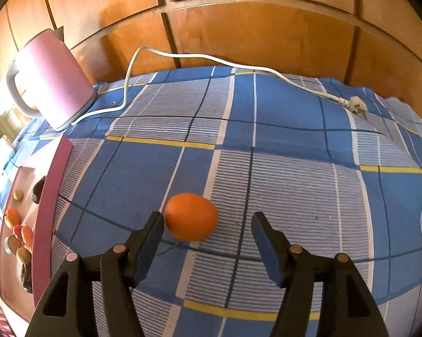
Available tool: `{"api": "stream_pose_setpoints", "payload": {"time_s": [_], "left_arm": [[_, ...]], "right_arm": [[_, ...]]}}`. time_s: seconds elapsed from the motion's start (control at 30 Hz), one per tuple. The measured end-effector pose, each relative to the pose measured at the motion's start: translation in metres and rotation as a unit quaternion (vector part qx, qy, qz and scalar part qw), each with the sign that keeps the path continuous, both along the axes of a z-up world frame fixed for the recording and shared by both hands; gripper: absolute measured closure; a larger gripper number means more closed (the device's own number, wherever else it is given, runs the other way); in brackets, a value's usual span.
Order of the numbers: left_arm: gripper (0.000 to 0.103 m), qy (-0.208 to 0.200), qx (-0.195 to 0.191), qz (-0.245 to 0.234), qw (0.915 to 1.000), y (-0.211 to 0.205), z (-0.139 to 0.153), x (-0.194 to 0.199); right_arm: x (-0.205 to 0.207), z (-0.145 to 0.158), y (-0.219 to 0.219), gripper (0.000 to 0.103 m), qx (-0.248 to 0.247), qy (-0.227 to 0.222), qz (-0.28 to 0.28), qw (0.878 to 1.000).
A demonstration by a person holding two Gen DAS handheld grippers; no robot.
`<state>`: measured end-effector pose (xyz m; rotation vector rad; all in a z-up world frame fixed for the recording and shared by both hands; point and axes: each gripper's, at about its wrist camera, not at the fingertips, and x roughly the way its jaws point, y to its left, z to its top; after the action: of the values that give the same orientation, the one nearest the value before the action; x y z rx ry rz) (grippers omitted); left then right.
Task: Organize fruits
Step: 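Carry the dark cylinder with the left gripper into the tray while the right gripper reaches toward the mandarin, then close the right gripper on the mandarin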
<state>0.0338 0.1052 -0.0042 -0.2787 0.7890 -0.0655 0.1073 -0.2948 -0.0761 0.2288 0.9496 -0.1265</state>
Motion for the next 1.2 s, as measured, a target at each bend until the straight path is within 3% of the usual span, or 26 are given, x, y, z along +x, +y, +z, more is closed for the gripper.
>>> {"api": "stream_pose_setpoints", "payload": {"time_s": [0.57, 0.7, 0.83, 1.2], "left_arm": [[0.066, -0.016, 0.058, 0.014, 0.9981, -0.031, -0.006, 0.071], [0.050, -0.021, 0.058, 0.023, 0.9979, -0.034, -0.006, 0.075], [0.041, -0.030, 0.057, 0.025, 0.9976, -0.037, -0.002, 0.069], [0.028, -0.020, 0.053, 0.060, 0.9966, -0.028, -0.002, 0.043]], "right_arm": [[0.000, 0.007, 0.008, 0.038, -0.012, -0.010, 0.011, 1.000], [0.003, 0.006, 0.008, 0.038, -0.015, -0.007, 0.011, 1.000], [0.006, 0.005, 0.009, 0.038, -0.016, -0.007, 0.015, 1.000], [0.017, 0.000, 0.020, 0.038, -0.026, -0.003, 0.023, 0.999]]}}
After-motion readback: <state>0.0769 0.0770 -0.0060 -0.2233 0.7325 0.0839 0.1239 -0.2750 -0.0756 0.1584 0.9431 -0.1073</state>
